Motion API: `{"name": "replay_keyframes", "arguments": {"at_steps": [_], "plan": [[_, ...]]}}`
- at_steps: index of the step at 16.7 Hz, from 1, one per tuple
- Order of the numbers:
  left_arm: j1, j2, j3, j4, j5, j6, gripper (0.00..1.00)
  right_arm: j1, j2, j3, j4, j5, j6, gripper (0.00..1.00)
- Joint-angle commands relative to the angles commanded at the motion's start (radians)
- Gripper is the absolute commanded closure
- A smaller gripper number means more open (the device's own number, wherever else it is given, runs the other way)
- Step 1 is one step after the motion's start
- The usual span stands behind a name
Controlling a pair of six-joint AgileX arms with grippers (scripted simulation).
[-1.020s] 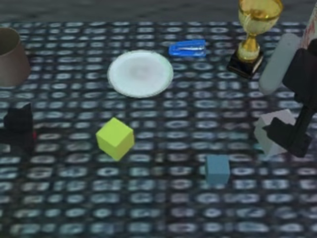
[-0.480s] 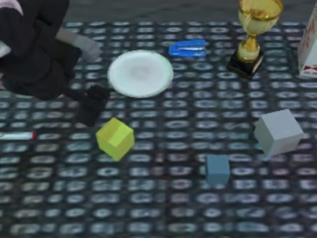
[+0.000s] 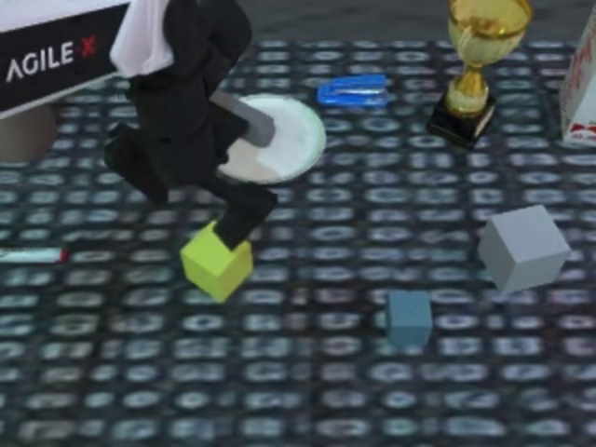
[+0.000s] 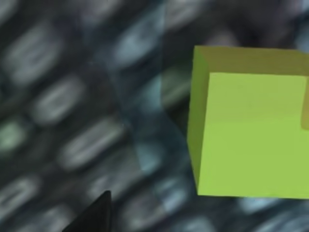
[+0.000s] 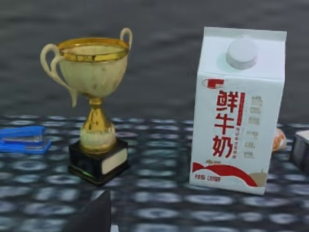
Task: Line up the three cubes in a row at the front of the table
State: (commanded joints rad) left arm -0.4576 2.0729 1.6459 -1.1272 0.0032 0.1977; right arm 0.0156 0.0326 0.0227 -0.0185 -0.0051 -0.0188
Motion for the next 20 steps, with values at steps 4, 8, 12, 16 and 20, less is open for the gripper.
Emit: {"name": "replay_keyframes", "arguments": {"at_steps": [4,8,12,16,20], "plan": [[-0.008,0.031,0.031,-0.017,-0.001,0.003,0.0,-0.006,-0.033,-0.023,0.019,0.005,0.019,0.0],[-0.003,0.03,0.026,-0.011,-0.001,0.003,0.0,-0.006,-0.033,-0.023,0.019,0.005,0.019,0.0],[-0.005,0.073,-0.045,0.102,-0.001,0.006,0.0,-0.006,-0.033,-0.023,0.019,0.005,0.019,0.0],[-0.006,0.135,-0.139,0.263,0.0,0.006,0.0,-0.006,-0.033,-0.023,0.019,0.005,0.019,0.0],[-0.006,0.149,-0.157,0.289,0.0,0.006,0.0,-0.006,-0.033,-0.023,0.019,0.005,0.019,0.0]]}}
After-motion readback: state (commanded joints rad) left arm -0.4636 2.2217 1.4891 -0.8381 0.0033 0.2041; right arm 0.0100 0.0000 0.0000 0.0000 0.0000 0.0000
